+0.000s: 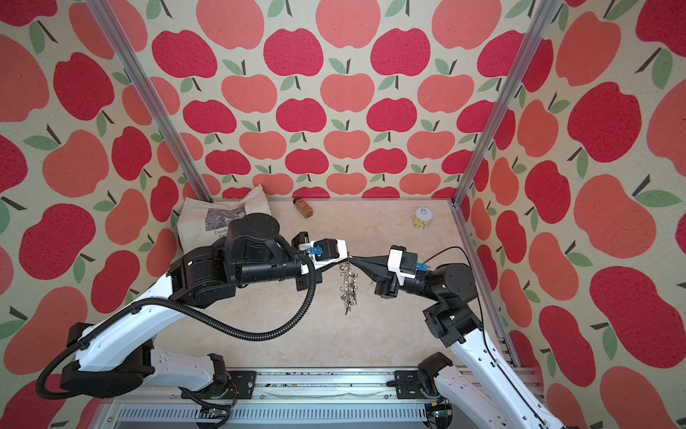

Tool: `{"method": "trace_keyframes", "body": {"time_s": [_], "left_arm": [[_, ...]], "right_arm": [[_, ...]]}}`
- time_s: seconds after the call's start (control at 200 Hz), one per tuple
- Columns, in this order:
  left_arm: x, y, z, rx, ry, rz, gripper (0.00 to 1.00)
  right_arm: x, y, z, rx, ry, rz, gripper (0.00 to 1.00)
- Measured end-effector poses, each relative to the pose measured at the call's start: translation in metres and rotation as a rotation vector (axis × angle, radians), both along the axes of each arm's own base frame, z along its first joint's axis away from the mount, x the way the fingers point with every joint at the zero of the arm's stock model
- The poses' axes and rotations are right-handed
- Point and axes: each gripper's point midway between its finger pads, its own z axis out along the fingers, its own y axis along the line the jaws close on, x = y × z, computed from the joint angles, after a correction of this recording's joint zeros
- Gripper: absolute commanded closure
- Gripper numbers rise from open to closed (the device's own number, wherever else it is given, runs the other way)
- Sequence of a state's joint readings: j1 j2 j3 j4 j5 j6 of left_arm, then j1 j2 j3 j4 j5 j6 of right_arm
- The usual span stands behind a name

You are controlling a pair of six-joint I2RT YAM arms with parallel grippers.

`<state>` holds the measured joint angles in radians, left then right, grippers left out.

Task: Put the keys on the keyring

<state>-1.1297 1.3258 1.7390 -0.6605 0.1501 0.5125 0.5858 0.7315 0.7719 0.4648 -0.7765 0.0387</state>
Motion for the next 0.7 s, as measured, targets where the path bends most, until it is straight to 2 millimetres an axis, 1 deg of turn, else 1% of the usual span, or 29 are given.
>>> {"method": "trace_keyframes", "body": {"time_s": [0.285, 0.495, 0.58, 0.7], "left_arm": [[-0.0028, 0.0002, 0.0052, -0.025, 0.000, -0.011, 0.90], [-0.0033, 0.0002, 0.0052, -0.031, 0.011, -0.010, 0.95], [-0.0033, 0.0004, 0.0059, -0.035, 0.015, -0.008, 1.00], [-0.0035, 0.0014, 0.0060, -0.036, 0.015, -0.008, 1.00]], "right_arm": [[-0.0007, 0.0001, 0.0019, 0.007, 0.000, 0.007, 1.00], [0.0002, -0.0002, 0.0027, 0.010, -0.002, 0.005, 1.00], [0.0000, -0.0001, 0.0033, 0.012, -0.007, 0.008, 1.00], [0.0002, 0.0008, 0.0028, 0.011, -0.006, 0.014, 1.00]]}}
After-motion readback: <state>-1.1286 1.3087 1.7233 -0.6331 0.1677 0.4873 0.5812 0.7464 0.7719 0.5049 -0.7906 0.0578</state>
